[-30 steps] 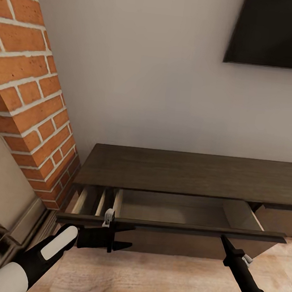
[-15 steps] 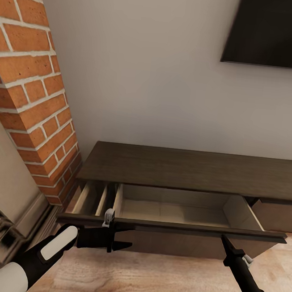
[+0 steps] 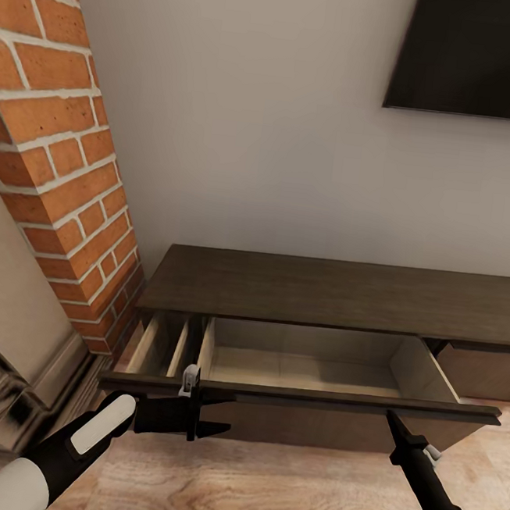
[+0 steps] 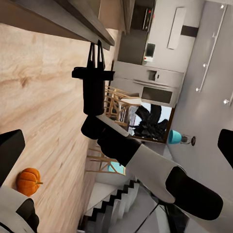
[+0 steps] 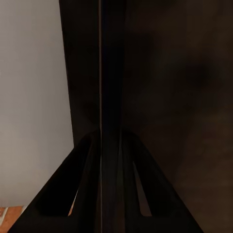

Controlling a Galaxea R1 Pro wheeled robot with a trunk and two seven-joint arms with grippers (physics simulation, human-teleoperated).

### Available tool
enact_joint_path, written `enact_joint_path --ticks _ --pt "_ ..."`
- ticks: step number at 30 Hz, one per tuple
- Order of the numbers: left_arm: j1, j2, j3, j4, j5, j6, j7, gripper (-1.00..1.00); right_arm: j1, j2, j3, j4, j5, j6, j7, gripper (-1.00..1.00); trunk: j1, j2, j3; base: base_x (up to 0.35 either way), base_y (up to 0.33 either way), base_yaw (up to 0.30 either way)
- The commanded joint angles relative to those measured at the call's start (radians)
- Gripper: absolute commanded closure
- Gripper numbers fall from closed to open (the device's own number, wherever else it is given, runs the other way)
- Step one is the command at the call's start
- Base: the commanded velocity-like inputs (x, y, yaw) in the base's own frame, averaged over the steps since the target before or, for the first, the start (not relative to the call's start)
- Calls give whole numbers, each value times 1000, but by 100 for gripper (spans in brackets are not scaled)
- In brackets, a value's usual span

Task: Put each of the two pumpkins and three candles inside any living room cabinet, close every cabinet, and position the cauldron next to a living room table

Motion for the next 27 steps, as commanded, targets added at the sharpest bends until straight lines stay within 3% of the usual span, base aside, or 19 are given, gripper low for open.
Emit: enact_joint_path --ticks 1,27 --pt "-1 1 -3 0 -1 0 -6 -100 0 0 27 0 -8 11 2 100 0 0 -1 -111 0 0" --pt "-1 1 -3 0 -1 0 -6 -100 0 0 28 0 -8 11 1 100 0 0 -1 -56 0 0"
